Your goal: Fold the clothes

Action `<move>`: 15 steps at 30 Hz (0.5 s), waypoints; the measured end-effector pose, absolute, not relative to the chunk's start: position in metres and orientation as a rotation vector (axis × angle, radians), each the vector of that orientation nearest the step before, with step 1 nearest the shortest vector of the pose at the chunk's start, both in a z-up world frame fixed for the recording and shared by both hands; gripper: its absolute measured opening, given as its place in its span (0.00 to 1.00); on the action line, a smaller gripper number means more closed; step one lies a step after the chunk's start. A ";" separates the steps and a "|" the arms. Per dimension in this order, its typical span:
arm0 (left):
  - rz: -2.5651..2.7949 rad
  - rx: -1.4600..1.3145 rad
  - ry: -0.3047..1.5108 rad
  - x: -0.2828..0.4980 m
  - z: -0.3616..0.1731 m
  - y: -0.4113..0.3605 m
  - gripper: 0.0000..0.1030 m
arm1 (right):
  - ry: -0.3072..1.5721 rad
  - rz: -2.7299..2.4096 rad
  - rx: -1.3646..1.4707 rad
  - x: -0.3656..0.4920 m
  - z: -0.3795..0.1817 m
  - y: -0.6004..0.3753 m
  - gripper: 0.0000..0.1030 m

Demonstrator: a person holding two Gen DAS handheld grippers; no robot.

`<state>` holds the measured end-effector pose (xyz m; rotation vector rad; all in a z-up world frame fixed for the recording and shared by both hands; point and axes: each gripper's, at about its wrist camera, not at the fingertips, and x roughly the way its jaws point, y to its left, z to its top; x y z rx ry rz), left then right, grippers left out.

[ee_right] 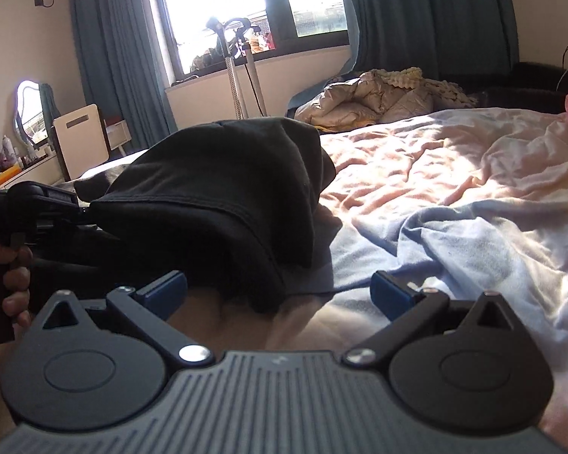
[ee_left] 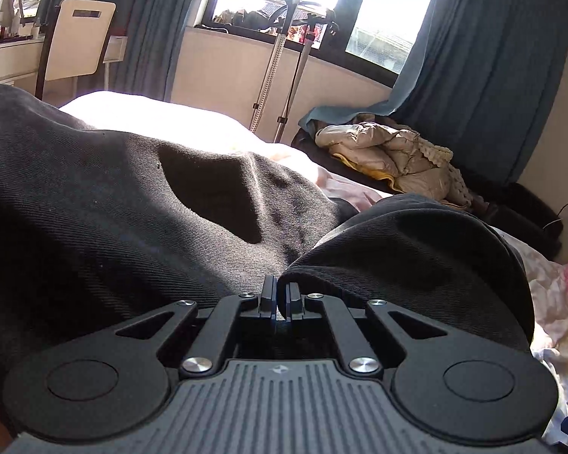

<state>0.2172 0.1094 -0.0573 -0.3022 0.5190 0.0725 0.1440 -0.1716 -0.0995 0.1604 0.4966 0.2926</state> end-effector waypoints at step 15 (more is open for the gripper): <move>-0.018 -0.366 0.494 0.220 -0.075 0.118 0.06 | 0.609 0.211 0.162 0.242 -0.138 -0.121 0.28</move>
